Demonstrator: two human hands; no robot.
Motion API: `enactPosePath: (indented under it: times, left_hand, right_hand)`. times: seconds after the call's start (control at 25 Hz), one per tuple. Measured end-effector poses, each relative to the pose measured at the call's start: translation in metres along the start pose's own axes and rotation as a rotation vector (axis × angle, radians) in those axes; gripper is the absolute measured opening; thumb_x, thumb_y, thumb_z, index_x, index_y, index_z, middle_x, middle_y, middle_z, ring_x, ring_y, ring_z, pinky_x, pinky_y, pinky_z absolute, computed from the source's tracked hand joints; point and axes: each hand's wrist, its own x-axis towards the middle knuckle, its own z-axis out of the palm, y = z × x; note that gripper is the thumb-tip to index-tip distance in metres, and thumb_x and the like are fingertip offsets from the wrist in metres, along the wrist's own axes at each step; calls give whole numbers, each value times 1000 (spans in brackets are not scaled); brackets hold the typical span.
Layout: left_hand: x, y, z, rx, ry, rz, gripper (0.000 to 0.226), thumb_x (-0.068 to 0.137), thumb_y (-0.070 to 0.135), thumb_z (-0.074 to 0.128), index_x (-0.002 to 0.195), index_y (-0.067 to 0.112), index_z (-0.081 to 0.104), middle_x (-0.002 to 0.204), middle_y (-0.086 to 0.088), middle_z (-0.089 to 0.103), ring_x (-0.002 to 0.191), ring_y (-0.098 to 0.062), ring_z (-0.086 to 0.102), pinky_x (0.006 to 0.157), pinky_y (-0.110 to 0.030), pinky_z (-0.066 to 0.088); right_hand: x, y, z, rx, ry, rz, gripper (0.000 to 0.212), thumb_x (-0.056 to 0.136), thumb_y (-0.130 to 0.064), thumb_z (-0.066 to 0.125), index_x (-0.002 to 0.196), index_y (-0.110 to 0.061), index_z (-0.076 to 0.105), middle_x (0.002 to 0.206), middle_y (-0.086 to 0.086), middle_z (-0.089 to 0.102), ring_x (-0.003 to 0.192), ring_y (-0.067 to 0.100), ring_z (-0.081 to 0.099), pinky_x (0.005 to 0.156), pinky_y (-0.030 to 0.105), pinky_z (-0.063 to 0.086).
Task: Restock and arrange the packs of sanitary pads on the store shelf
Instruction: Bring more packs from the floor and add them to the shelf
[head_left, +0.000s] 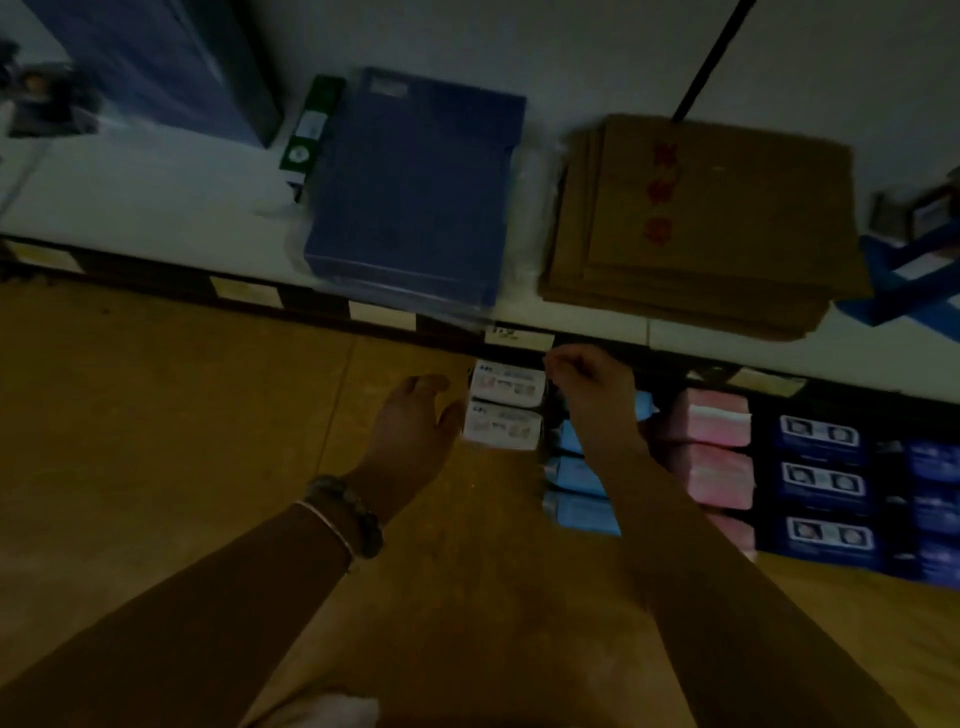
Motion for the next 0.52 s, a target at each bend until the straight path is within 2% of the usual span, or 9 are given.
enactPosePath:
  times: [0.08,0.24,0.52]
  left_hand:
    - [16,-13,13,31,3,15,43,97,26,45,135,8,42,139,-11,42,111,-32,52,89,-34,42]
    - [43,-37,36,93,15,77,43,96,25,46,135,6,42,139,-13,41,118,-29,47,95,-31,37]
    - [65,-62,49,324,-50,249,51,95,28,48,140,10,33,141,-10,37,122,-25,44,97,-29,35]
  right_hand:
    - [14,15,11,-8,-15,-40,14,89,1,55,85,-11,62,87,4,62,84,13,56,71,9,43]
    - [40,47,29,-77,-54,-83,12,89,-1,55,90,-7,65,92,8,64,89,13,56,75,13,43]
    - [77,65,31,-468,-186,-273,22,92,-6,53,110,-1,64,114,15,64,105,21,57,77,10,35]
